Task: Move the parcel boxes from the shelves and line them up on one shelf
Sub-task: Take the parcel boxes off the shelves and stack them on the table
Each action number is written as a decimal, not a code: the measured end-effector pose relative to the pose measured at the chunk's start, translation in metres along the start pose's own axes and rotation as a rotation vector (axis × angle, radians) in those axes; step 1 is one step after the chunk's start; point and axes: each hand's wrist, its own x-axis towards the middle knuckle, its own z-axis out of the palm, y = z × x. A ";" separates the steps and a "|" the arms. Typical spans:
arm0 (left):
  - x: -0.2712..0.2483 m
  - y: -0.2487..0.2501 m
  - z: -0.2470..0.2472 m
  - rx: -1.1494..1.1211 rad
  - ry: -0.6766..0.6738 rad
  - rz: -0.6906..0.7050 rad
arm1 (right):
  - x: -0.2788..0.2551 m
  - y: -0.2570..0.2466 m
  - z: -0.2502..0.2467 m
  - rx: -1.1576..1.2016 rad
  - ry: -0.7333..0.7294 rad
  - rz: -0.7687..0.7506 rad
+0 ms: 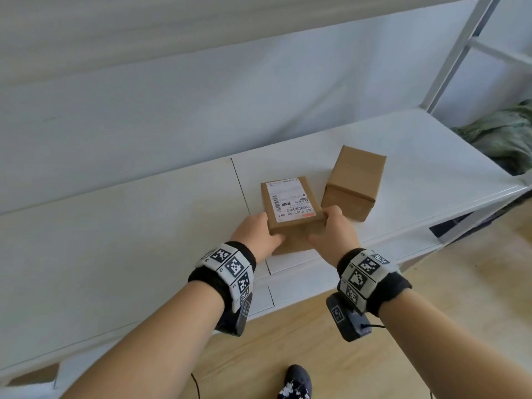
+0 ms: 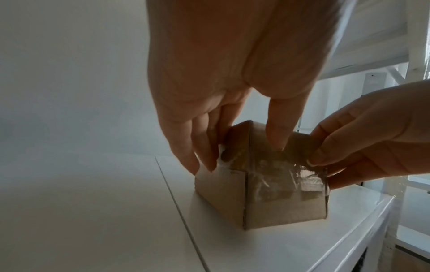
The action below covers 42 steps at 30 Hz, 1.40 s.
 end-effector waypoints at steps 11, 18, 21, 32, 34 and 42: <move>-0.115 -0.090 -0.044 -0.097 0.229 -0.018 | -0.094 -0.075 0.062 -0.004 -0.029 -0.211; -0.229 -0.176 -0.085 -0.138 0.368 -0.104 | -0.184 -0.138 0.132 -0.042 -0.168 -0.367; -0.284 -0.211 -0.103 -0.162 0.433 -0.140 | -0.221 -0.167 0.164 -0.051 -0.240 -0.430; -0.461 -0.319 -0.152 -0.231 0.708 -0.411 | -0.337 -0.270 0.286 -0.096 -0.523 -0.763; -0.482 -0.336 -0.155 -0.232 0.761 -0.458 | -0.351 -0.286 0.307 -0.102 -0.577 -0.807; -0.533 -0.408 -0.183 -0.228 0.887 -0.687 | -0.384 -0.348 0.391 -0.096 -0.763 -0.940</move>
